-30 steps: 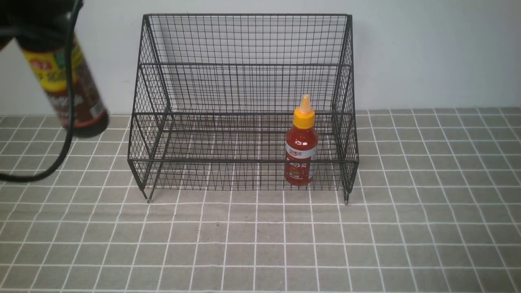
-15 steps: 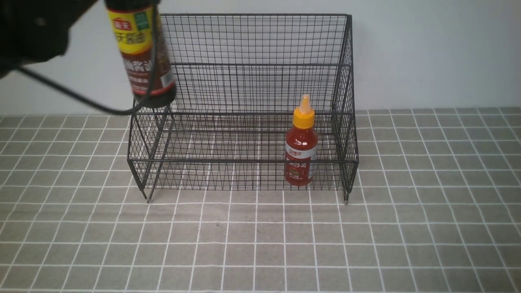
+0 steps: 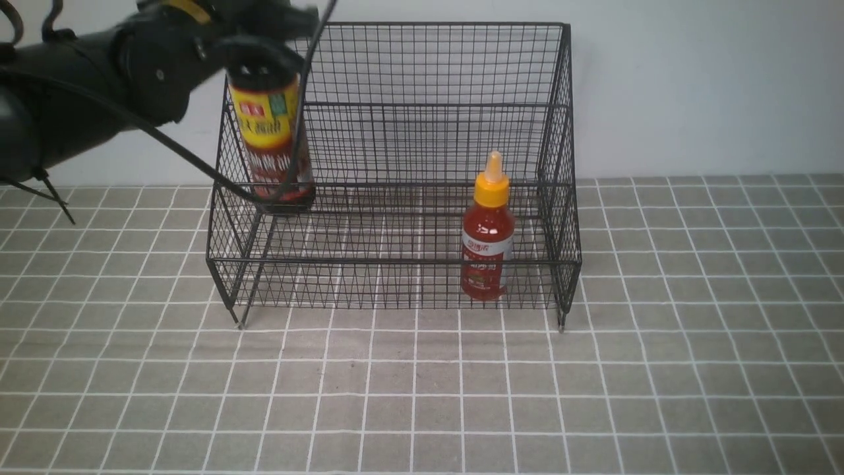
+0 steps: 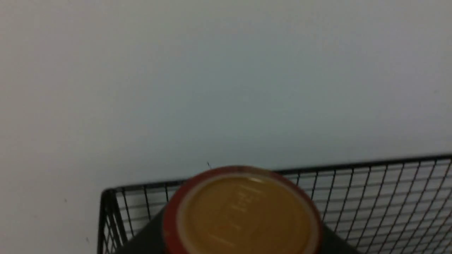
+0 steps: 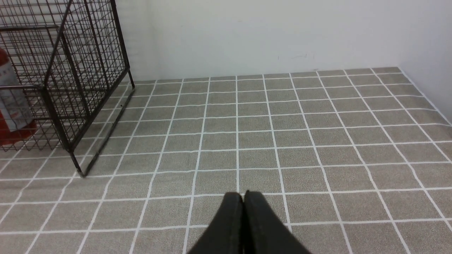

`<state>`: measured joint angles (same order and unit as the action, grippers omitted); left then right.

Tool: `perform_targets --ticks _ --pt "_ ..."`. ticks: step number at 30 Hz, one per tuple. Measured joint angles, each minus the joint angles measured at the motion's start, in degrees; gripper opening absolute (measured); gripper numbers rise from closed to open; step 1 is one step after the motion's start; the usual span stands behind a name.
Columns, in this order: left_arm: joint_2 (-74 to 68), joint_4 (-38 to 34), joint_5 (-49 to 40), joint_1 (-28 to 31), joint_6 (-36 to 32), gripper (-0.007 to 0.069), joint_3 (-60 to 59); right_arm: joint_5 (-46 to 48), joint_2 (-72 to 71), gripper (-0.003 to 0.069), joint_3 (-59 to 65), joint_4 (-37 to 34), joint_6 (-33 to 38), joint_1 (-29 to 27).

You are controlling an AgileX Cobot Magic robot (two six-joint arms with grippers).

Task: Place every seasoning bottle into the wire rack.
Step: Use the left arm to put the condiment bottle back on the shelf

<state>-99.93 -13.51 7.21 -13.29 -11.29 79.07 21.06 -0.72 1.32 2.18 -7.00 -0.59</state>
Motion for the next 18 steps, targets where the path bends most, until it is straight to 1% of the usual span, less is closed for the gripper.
perform_targets --ticks 4,11,14,18 --pt "0.0 0.2 -5.0 0.0 0.0 0.0255 -0.1 0.0 0.0 -0.0014 0.0 0.0 0.0 0.0" --pt "-1.6 0.5 -10.9 0.0 0.0 0.0255 -0.1 0.0 0.0 -0.0014 0.0 0.0 0.0 0.0" --pt "-1.7 0.6 -11.1 0.0 -0.1 0.0259 0.3 0.0 0.0 -0.0014 0.0 0.0 0.0 0.0" --pt "-1.2 0.7 -11.2 0.0 -0.1 0.0309 0.6 0.0 0.0 -0.0014 0.0 0.0 0.0 0.0"
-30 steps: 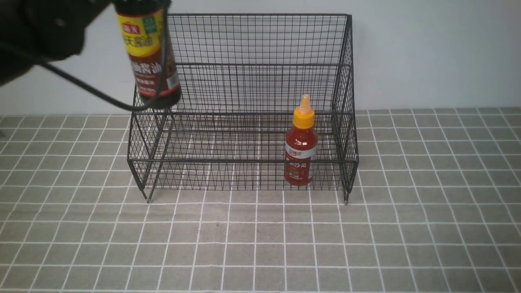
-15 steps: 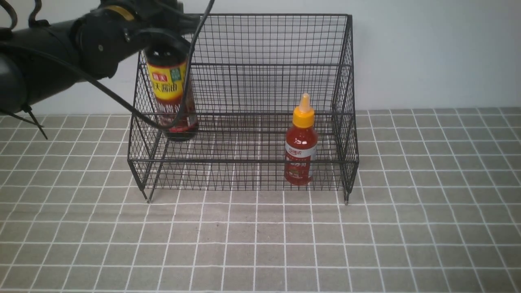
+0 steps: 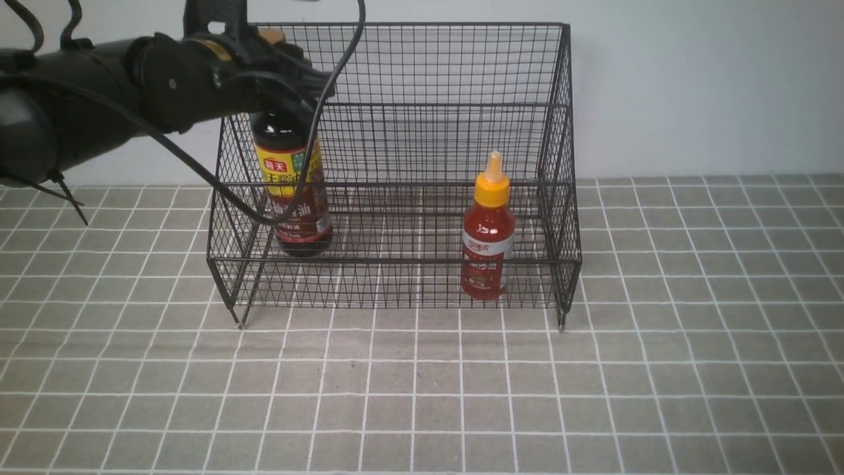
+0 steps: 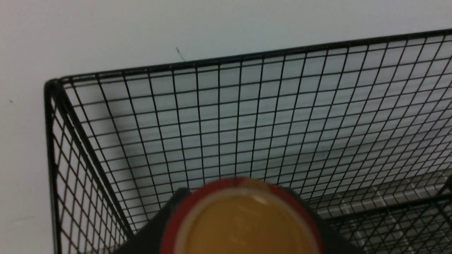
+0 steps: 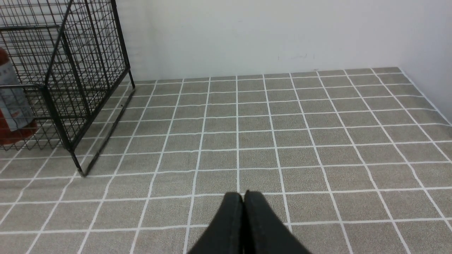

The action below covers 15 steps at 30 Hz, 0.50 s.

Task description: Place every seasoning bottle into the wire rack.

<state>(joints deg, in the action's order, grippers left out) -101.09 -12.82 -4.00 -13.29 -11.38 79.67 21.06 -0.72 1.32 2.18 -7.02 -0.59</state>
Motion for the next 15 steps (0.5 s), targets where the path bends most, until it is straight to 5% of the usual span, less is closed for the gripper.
perform_targets --ticks 3,11,15 --pt "2.1 0.0 -0.5 0.0 0.0 0.0377 0.2 0.0 0.0 -0.0014 0.0 0.0 0.0 0.0" --pt "11.0 0.2 -9.1 0.1 -0.2 0.0389 0.9 0.0 0.0 -0.0014 0.0 0.0 0.0 0.0" --pt "18.8 0.2 -25.0 0.3 -0.2 0.0268 1.1 0.0 0.0 -0.0014 0.0 0.0 0.0 0.0"
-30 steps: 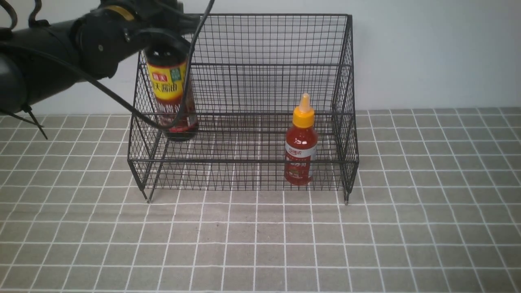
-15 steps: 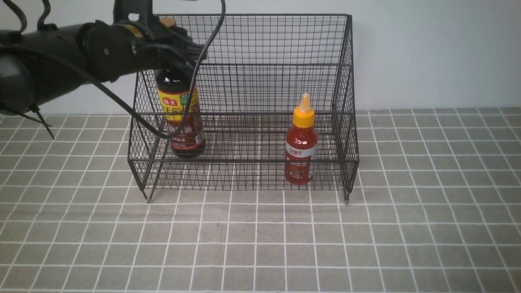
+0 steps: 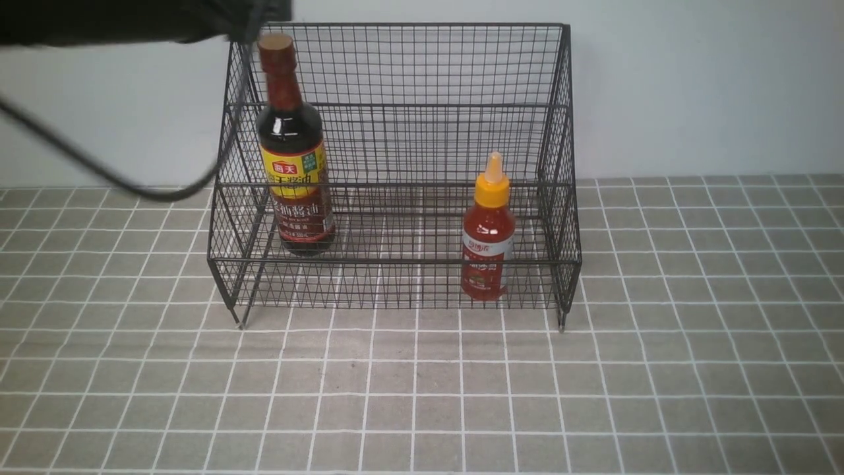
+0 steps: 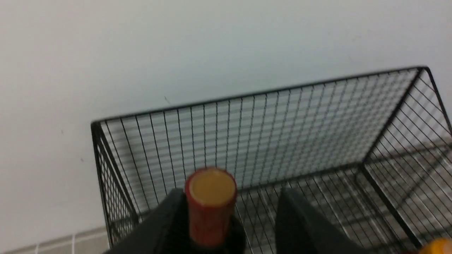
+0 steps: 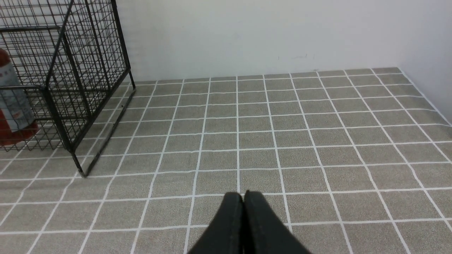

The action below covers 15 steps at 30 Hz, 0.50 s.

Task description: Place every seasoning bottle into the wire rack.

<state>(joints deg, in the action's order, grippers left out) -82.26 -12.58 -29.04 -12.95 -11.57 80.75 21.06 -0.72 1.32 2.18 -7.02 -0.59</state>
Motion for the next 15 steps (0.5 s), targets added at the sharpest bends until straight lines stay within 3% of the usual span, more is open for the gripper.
perform_targets --ticks 1,4,7,15 --pt "1.0 0.1 -1.6 0.0 0.0 0.0251 0.0 0.0 0.0 -0.0014 0.0 0.0 0.0 0.0" --pt "6.1 0.3 -13.1 0.0 0.6 0.0088 -0.8 0.0 0.0 -0.0014 0.0 0.0 0.0 0.0" --pt "11.0 0.2 -18.2 0.0 0.8 0.0012 -4.1 0.0 0.0 -0.0014 0.0 0.0 0.0 0.0" --pt "27.9 -1.7 -21.1 0.0 2.0 -0.0007 -17.7 0.0 0.0 -0.0014 0.0 0.0 0.0 0.0"
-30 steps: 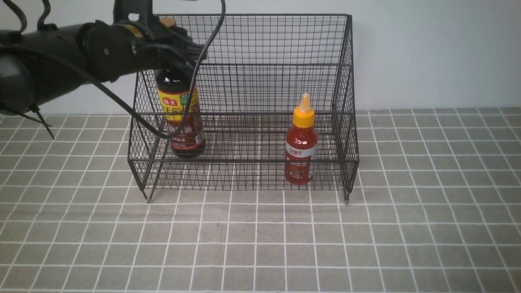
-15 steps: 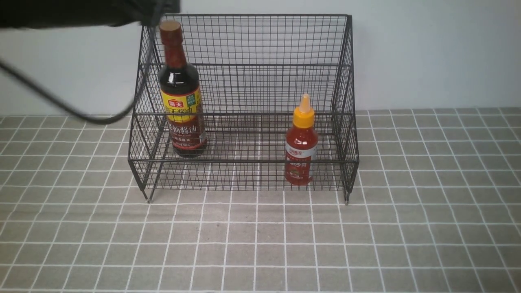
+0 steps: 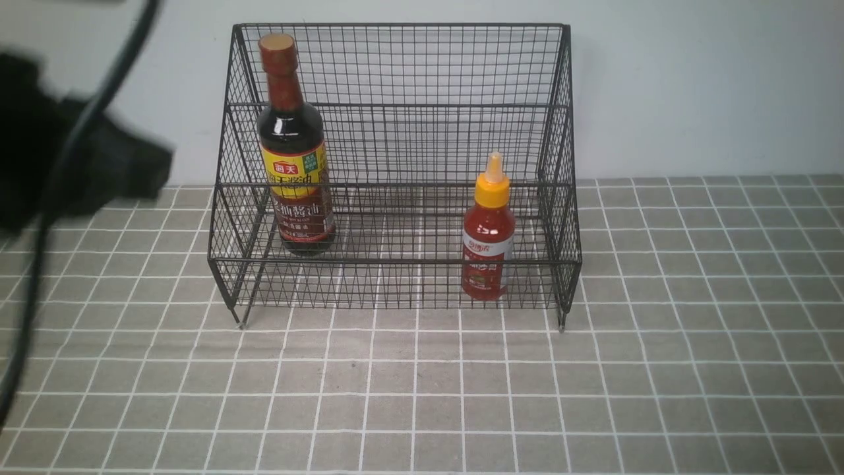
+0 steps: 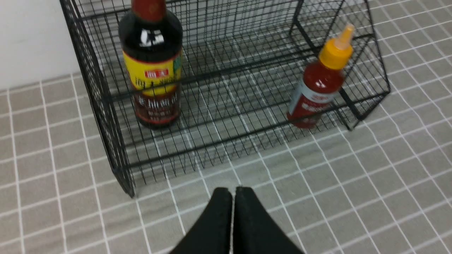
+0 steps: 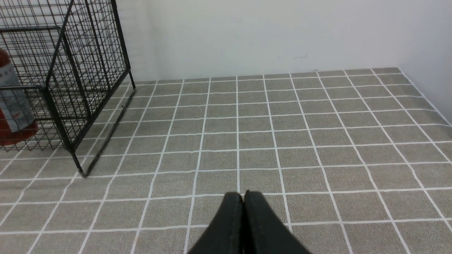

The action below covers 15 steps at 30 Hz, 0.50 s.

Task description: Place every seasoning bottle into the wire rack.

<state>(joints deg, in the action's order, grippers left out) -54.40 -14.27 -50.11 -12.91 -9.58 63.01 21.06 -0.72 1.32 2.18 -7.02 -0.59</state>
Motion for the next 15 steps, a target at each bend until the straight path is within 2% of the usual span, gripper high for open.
perform_targets --ticks 5,15 --pt "8.9 -0.2 -1.3 0.0 0.3 -0.0007 -6.1 0.0 0.0 -0.0014 0.0 0.0 0.0 0.0" --pt "17.7 -0.3 -3.4 0.1 0.3 -0.0007 -7.0 0.0 0.0 -0.0014 0.0 0.0 0.0 0.0"
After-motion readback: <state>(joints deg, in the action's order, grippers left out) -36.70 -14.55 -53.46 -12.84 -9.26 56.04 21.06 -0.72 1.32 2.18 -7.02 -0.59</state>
